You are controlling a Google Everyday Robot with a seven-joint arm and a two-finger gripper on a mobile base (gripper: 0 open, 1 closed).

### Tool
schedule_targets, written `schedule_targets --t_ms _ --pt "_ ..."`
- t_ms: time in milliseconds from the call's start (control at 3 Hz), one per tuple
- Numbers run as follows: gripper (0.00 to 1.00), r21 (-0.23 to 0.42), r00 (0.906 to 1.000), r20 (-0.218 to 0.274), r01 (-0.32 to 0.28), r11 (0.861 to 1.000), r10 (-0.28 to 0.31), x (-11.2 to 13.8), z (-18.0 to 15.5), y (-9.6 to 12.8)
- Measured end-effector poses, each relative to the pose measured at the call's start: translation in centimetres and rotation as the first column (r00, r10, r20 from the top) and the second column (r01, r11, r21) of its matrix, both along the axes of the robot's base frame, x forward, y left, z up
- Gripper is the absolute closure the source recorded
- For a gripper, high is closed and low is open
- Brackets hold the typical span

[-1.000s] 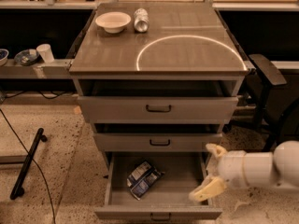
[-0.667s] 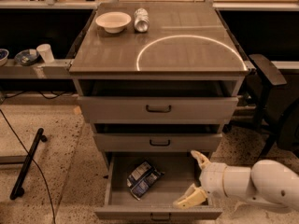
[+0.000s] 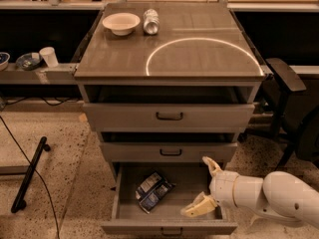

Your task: Pick blue chip bag from bottom drawer and place on counter

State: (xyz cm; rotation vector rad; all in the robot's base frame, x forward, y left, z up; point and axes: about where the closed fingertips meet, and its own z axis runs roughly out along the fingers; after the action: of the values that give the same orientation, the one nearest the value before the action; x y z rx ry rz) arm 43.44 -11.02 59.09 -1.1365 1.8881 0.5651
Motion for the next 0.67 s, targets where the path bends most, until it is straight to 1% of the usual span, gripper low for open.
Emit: schedule_targets --t_ms 333,667 --pt "0.00 -0.054 0.9999 0.014 -0.005 0.999 0.006 0.8 -2.2 0.5" --pt "0.00 -0.163 0.9994 0.032 -0.010 0.987 0.015 3.1 -9.5 0.5"
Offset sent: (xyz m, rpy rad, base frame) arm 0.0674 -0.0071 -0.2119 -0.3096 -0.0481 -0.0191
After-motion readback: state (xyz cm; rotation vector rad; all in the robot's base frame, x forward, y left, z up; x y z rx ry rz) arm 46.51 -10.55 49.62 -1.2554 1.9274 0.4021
